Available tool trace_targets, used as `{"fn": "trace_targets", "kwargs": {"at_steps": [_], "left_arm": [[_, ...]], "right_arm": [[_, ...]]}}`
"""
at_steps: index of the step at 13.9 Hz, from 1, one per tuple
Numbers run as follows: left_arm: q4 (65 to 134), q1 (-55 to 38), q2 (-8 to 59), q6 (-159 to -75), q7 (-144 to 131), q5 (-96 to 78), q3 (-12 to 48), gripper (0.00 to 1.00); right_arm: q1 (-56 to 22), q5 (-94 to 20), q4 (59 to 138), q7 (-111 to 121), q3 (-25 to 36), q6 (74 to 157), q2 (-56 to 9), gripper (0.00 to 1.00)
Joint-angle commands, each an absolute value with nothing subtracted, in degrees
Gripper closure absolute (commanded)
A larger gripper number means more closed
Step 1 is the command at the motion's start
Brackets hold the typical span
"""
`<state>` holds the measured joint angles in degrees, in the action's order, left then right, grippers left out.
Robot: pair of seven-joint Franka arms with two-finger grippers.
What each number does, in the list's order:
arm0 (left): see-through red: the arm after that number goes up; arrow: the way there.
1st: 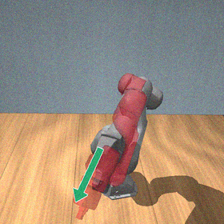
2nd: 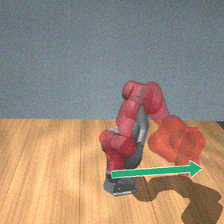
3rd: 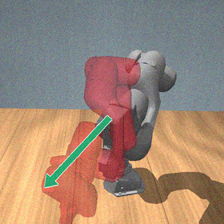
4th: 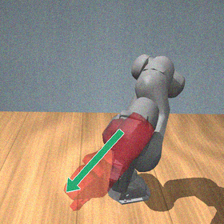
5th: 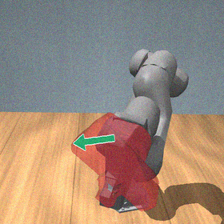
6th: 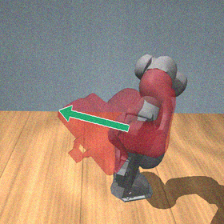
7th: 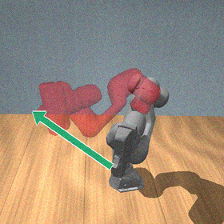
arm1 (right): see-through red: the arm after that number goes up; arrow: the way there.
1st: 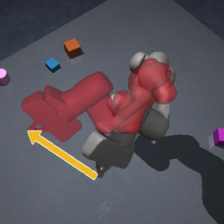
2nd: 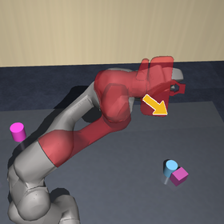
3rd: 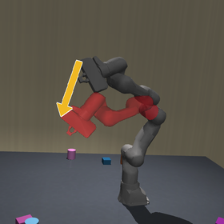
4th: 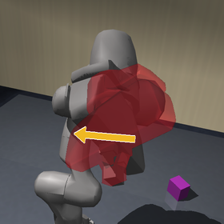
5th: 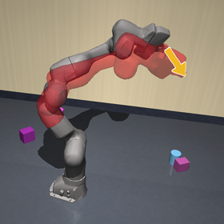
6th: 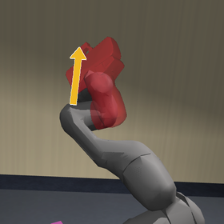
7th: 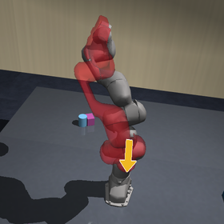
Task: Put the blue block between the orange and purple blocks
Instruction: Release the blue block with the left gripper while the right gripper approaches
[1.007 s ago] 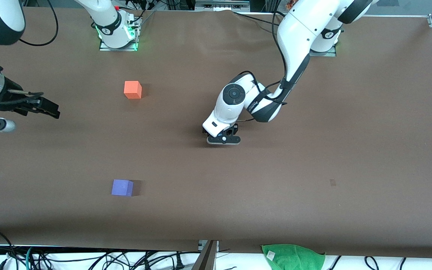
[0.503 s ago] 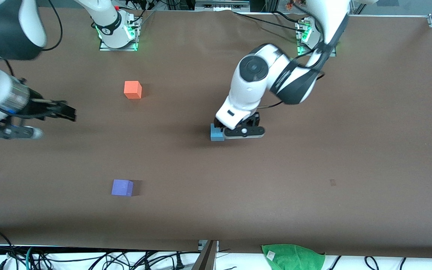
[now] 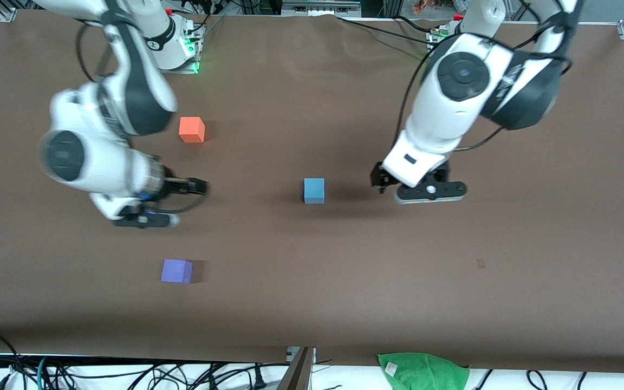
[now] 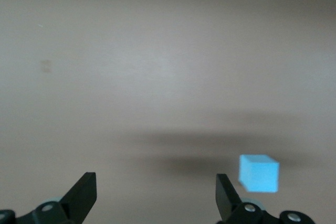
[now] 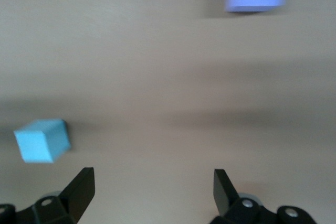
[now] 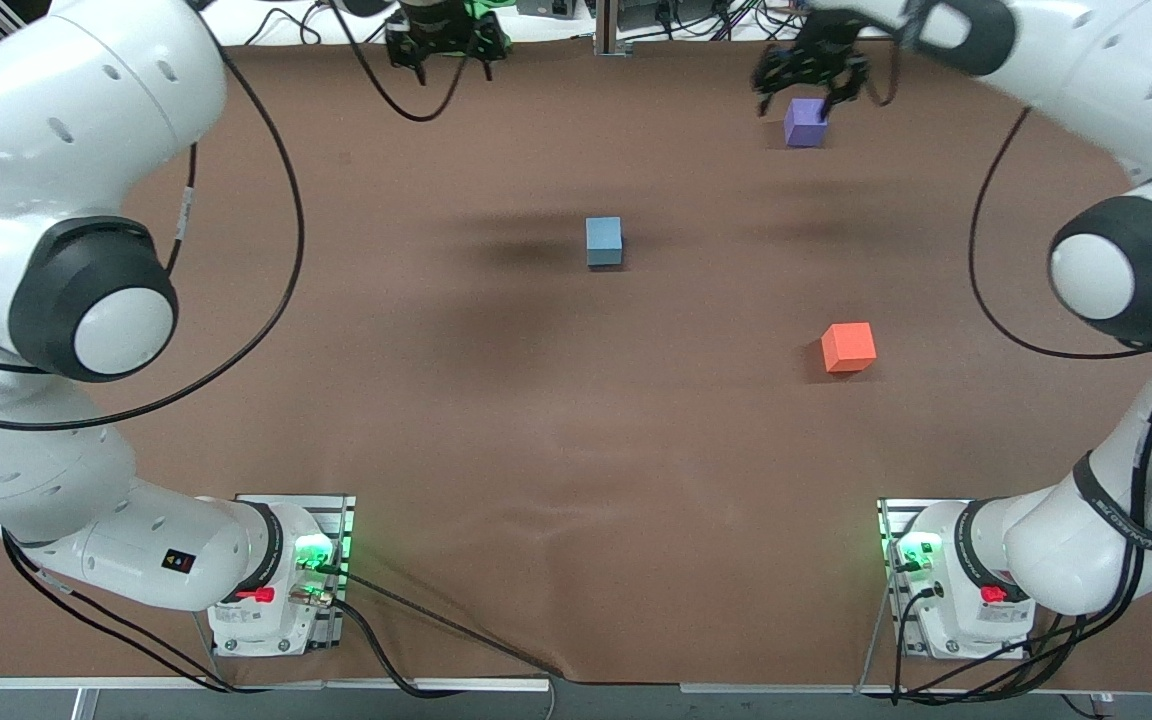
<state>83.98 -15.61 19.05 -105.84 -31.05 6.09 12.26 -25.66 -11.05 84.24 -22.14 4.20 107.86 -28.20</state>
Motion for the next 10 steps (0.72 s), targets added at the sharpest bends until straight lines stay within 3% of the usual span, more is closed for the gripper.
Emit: {"fn": "trace_targets", "kwargs": {"at_steps": [1, 3, 6, 10], "left_arm": [[88.0, -11.2, 12.6, -100.9, -19.1, 6.4, 11.8, 0.0], [93.1, -8.1, 8.0, -101.2, -9.5, 6.1, 9.0, 0.0], [99.3, -7.7, 2.4, -101.4, -1.1, 0.6, 2.2, 0.0], [106.7, 0.5, -4.6, -103.6, 7.3, 0.6, 1.9, 0.0]], "right_arm": [[-33.6, -11.9, 84.2, -34.2, 4.8, 117.0, -33.5, 0.0], [-39.5, -11.2, 84.1, -41.6, 4.8, 124.3, -38.4, 0.0], [-43.3, -11.1, 84.1, -45.3, 4.8, 128.1, -40.8, 0.0], [-47.0, -10.7, 84.4, -48.2, 5.0, 129.6, -42.5, 0.0]]}}
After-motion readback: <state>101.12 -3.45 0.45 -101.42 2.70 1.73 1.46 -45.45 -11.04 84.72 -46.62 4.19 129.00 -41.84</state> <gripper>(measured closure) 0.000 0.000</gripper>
